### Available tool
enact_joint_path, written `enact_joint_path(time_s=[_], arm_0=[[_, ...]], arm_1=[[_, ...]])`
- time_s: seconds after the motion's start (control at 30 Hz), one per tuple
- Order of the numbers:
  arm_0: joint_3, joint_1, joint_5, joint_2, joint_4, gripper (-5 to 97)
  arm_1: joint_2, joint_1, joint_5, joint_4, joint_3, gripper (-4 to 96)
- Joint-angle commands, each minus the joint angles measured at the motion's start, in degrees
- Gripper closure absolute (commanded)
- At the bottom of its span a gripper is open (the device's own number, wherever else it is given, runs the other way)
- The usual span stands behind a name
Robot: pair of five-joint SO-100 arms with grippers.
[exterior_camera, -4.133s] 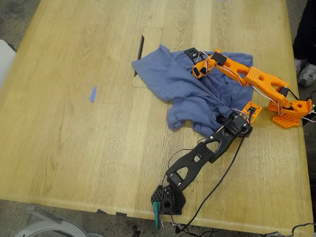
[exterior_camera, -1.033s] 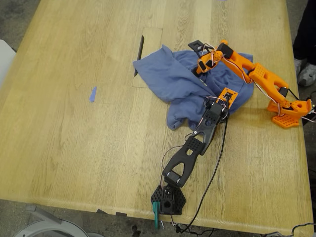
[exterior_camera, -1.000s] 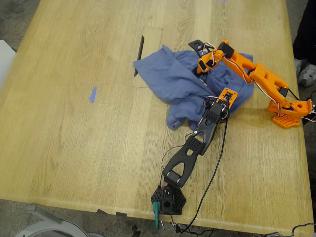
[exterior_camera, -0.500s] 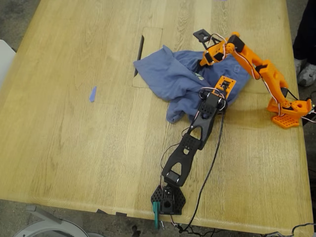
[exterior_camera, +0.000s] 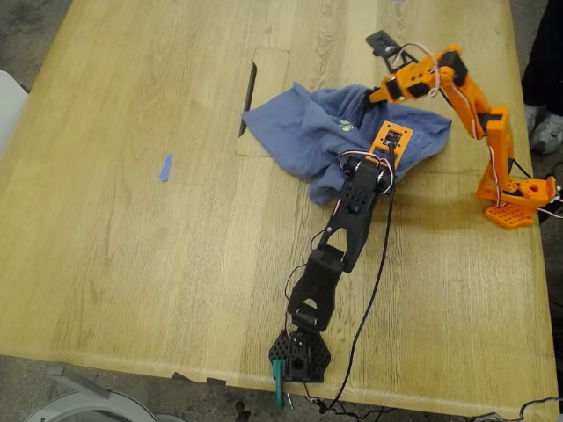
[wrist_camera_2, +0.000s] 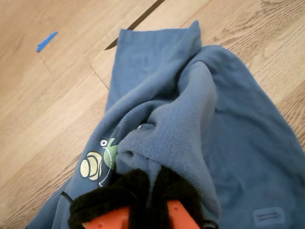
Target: Fold a T-shirt
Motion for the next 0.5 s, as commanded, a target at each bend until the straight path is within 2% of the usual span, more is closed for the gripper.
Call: enact_joint_path(time_s=[0.0,0.3,0.47], arm_0=[[0.4,0.6,-0.6,12.4,3.3,92],[-0.2,-1.0,1.1,19.2,3.3,92],[-6.2,-3.4,1.5,20.3,3.3,92]], arm_1=[[8.3,-0.4,-0.5,-0.1,1.1,91.2],[12.5,-1.7,-1.1,-0.9,-3.6,91.0],[12.9,-1.1,-1.2,-3.6,-7.5,91.0]])
